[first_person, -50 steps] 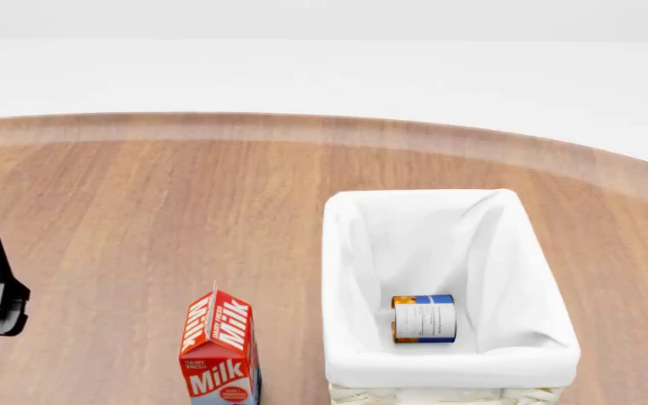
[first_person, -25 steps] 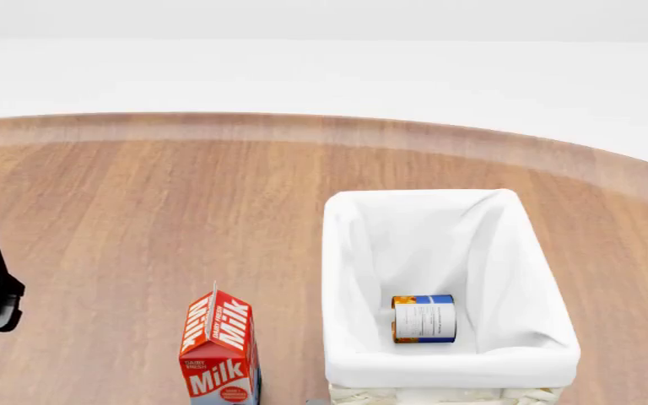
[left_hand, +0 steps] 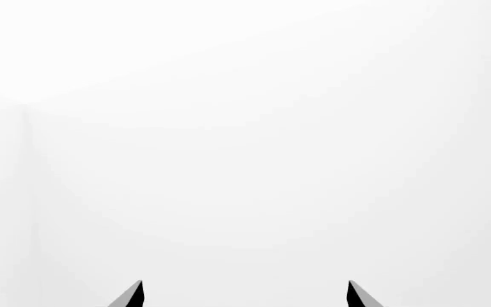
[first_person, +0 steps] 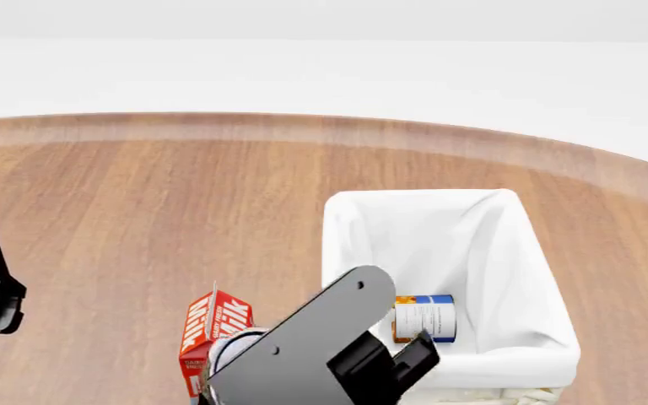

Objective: Pick up the alphabet soup and the tomato sauce, and put them in the basket.

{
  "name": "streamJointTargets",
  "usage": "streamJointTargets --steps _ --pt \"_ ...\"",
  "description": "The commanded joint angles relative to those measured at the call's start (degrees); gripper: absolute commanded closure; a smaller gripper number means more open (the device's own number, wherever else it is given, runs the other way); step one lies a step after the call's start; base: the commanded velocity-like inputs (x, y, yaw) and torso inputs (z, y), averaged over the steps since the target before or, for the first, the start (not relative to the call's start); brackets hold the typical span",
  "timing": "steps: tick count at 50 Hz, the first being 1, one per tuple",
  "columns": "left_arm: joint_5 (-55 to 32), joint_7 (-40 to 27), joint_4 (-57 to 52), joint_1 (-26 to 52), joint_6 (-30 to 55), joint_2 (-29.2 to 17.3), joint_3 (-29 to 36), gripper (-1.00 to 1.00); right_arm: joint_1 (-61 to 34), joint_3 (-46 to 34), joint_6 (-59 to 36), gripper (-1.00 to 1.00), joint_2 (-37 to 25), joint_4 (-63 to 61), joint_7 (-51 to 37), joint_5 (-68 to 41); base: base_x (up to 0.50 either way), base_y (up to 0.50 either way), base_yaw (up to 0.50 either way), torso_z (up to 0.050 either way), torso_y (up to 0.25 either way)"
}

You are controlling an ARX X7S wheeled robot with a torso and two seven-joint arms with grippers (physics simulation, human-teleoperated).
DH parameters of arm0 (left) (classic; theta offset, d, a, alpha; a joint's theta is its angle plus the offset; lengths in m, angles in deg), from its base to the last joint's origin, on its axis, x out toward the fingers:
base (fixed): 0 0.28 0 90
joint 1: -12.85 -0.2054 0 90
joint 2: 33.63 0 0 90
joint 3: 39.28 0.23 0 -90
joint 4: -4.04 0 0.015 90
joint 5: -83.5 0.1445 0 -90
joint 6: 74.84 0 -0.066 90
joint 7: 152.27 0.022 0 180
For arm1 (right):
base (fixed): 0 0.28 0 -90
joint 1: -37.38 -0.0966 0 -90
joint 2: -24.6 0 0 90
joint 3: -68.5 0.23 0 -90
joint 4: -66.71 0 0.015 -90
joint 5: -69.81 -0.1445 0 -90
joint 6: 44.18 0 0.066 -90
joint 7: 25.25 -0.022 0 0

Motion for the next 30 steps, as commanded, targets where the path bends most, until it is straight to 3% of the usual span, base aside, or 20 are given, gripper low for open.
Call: streamJointTargets --steps 1,30 --pt "-0.3 -0.2 0.3 -0.2 -0.4 0.0 -0.1 -1.00 -5.3 3.7 0.0 1.00 -1.1 2.7 1.0 -1.3 0.00 0.00 0.00 0.000 0.000" --pt "-0.3 -0.5 0.2 0.4 0.3 -0.4 0.6 -1.00 -10.3 2.0 1.5 1.00 1.0 24.7 13.4 15.2 0.00 0.00 0.00 0.000 0.000"
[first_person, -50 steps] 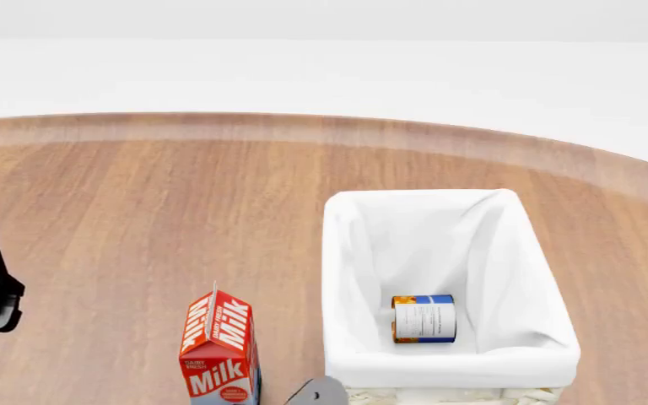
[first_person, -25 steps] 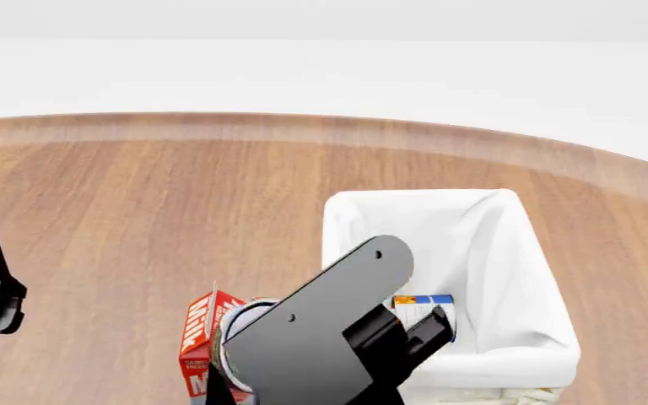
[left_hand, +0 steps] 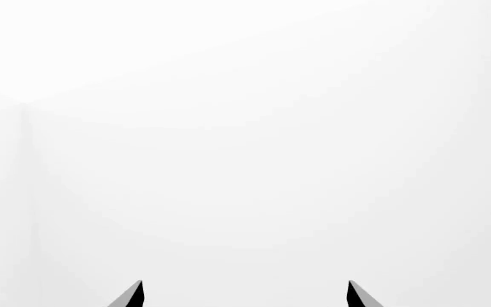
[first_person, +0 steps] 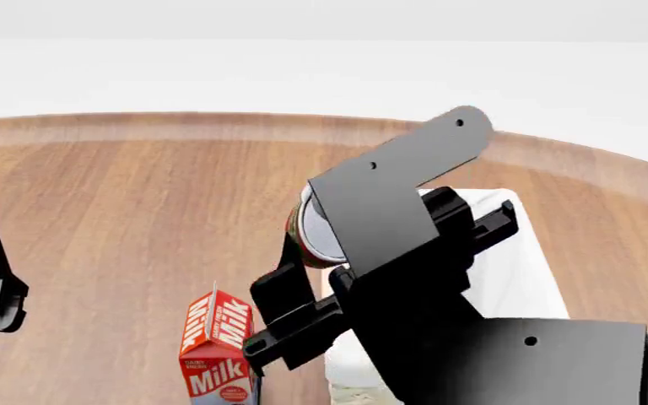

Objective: Pick up the alphabet soup and the tomato sauce, and put them in the basket.

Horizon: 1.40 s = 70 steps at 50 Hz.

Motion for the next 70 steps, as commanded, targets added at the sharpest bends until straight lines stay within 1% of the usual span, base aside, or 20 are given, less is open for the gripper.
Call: streamJointTargets --steps 1,13,20,23,30,44,57,63,66,67,70 --pt "-0.2 -0.2 0.2 0.1 -0.1 -0.1 -0.1 -1.00 -1.3 -1.2 1.2 1.00 1.8 9.8 6.1 8.9 0.00 0.00 0.00 0.000 0.000" --pt "-0.6 -0.5 0.5 0.1 -0.4 -0.3 -0.1 -1.00 -1.3 -4.3 5.1 1.00 5.2 19.5 11.5 17.0 0.00 0.00 0.00 0.000 0.000" --pt "-1.1 -0.7 0.8 0.2 -0.5 -0.4 -0.5 -1.00 -0.4 -6.3 9.0 1.00 7.7 28.4 15.8 22.0 0.00 0.00 0.00 0.000 0.000" --pt "-0.9 -0.8 0.6 0.3 -0.2 -0.5 0.1 -1.00 -0.3 -6.8 10.0 1.00 8.7 32.0 16.8 23.4 0.00 0.00 0.00 0.000 0.000" --pt "-0.7 -0.8 0.0 0.7 0.8 -0.7 0.4 -1.00 1.2 -8.1 12.2 1.00 10.4 36.0 17.9 25.8 0.00 0.00 0.00 0.000 0.001" --pt "-0.8 -0.4 0.0 0.5 0.3 -0.5 -0.4 -1.00 2.8 -9.2 15.3 1.00 12.6 42.0 19.6 28.3 0.00 0.00 0.00 0.000 0.000" --pt "-1.2 -1.0 0.8 -0.3 -0.9 -0.7 -0.4 -1.00 4.1 -10.2 19.3 1.00 14.9 51.4 22.0 31.6 0.00 0.00 0.00 0.000 0.000" --pt "-1.5 -1.4 1.1 -0.6 -1.4 -0.7 -0.2 -1.00 4.5 -9.3 20.5 1.00 16.1 55.5 23.3 31.0 0.00 0.00 0.00 0.000 0.000" --pt "-1.7 -1.5 1.2 -0.7 -1.6 -0.7 -0.3 -1.00 4.7 -5.9 20.0 1.00 16.9 57.8 25.1 26.4 0.00 0.00 0.00 0.000 0.000" --pt "-1.8 -1.6 1.3 -0.6 -1.5 -0.7 -0.3 -1.00 4.5 -6.8 20.9 1.00 17.5 59.4 25.0 28.1 0.00 0.00 0.00 0.000 0.000" --pt "-1.6 -1.4 0.7 -0.1 -0.6 -1.0 -0.1 -1.00 4.8 -6.6 21.2 1.00 18.0 60.2 25.4 27.8 0.00 0.00 0.00 0.003 0.000"
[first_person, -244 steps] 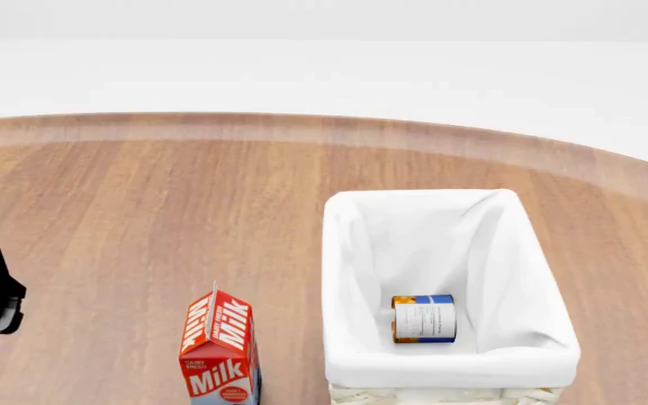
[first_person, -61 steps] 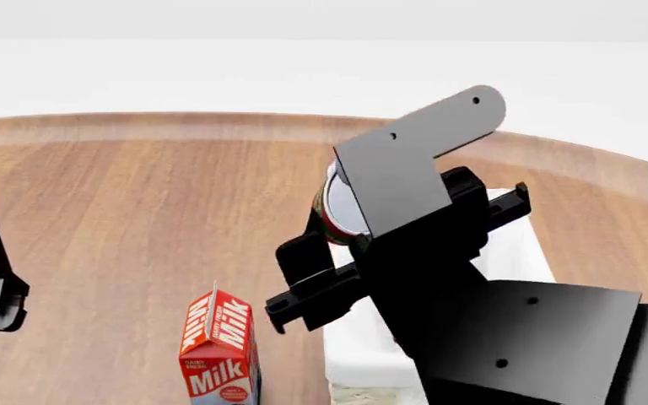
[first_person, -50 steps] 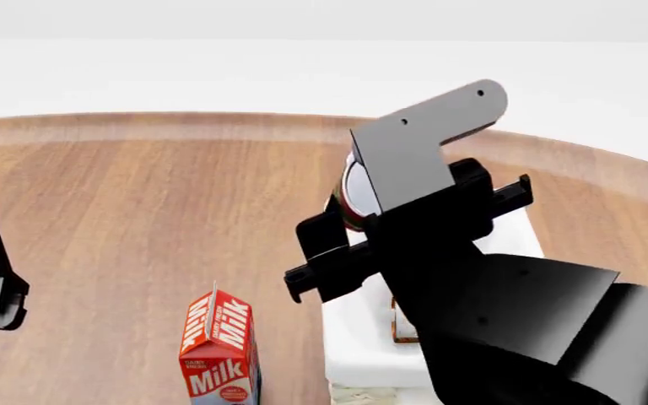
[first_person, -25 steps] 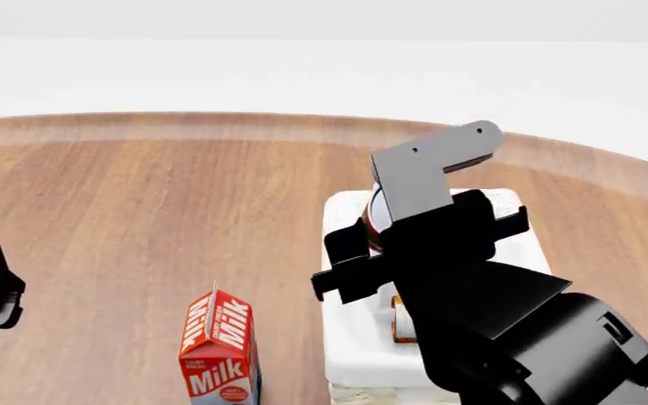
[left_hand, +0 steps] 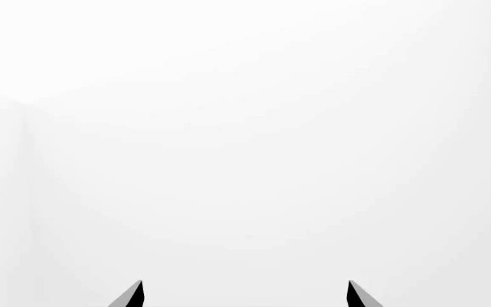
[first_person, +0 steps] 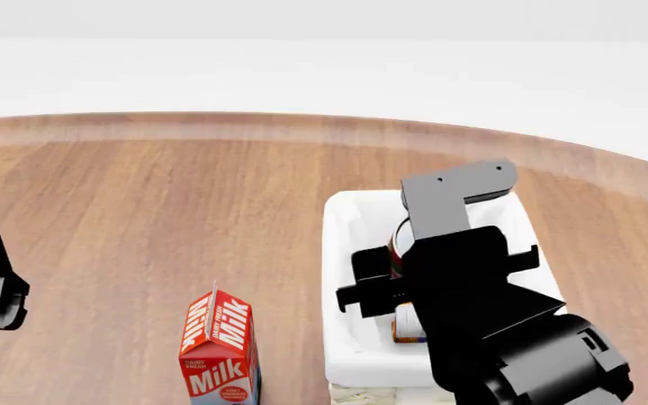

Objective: Pick up the alphabet soup and the tomato sauce, and put them in the basket.

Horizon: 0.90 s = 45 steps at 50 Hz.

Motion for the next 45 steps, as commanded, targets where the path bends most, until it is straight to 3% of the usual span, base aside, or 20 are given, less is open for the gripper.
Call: streamJointTargets --steps 1,26,45 --pt "-0.3 -0.2 -0.2 0.2 0.5 -0.3 0.0 -1.00 0.4 2.0 1.5 1.00 2.4 6.3 3.0 0.2 0.00 0.00 0.00 0.000 0.000" --pt "-0.8 -0.5 -0.3 0.0 0.6 -0.5 -0.1 -1.00 -0.7 1.6 6.8 1.00 8.2 23.7 7.8 3.2 0.00 0.00 0.00 0.000 0.000" --pt "-0.9 -0.7 -0.4 0.8 1.5 -0.9 0.4 -1.00 -1.6 1.6 4.9 1.00 6.4 19.9 5.8 2.9 0.00 0.00 0.00 0.000 0.000"
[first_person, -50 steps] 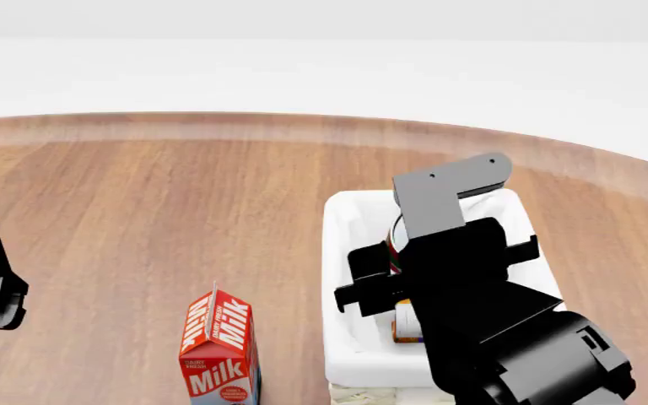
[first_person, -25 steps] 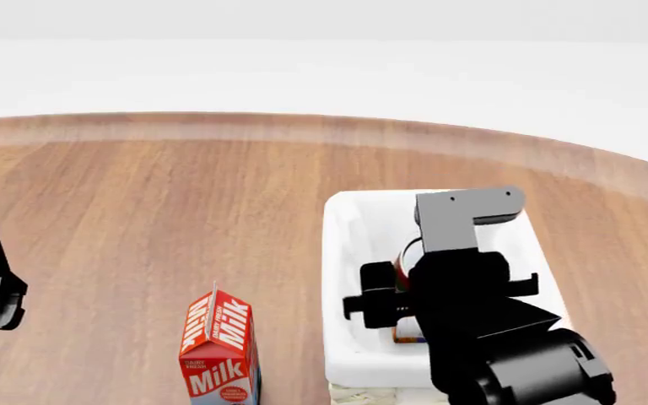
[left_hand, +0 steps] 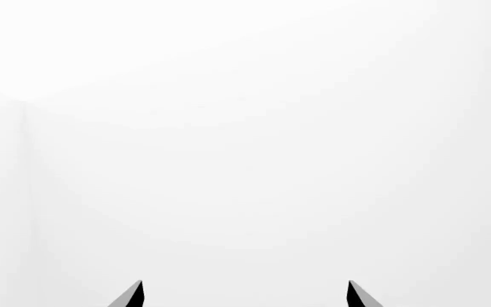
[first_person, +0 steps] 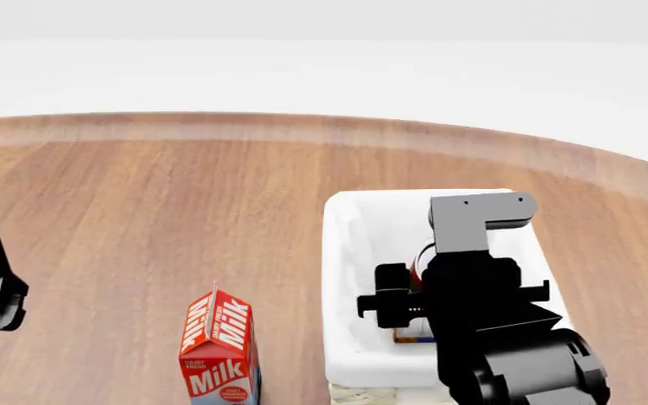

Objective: Pick up the alphabet soup and the tomato sauce, and put them in the basket.

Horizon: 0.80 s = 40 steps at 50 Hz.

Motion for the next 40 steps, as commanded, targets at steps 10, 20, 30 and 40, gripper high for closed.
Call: streamJointTargets --steps 10,20,30,40 --pt "-0.1 -0.2 -0.4 0.5 0.7 -0.3 0.3 -1.00 -0.8 0.3 -1.2 1.00 -0.8 -2.4 -0.2 1.6 0.00 0.00 0.00 0.000 0.000" --pt "-0.5 -0.6 0.2 -0.4 -0.5 -0.3 0.2 -1.00 -0.2 0.4 -1.4 -1.00 -1.2 -3.4 -0.4 1.4 0.00 0.00 0.00 0.000 0.000" --pt "-0.7 -0.8 0.0 -0.6 -0.4 -0.4 0.2 -1.00 0.0 0.7 -3.7 -1.00 -3.8 -11.6 -3.2 0.2 0.00 0.00 0.00 0.000 0.001" --pt "-0.8 -0.9 -0.2 -0.2 0.1 -0.6 0.2 -1.00 -0.9 2.0 -2.2 -1.00 -7.0 -24.2 -9.8 1.3 0.00 0.00 0.00 0.000 0.000"
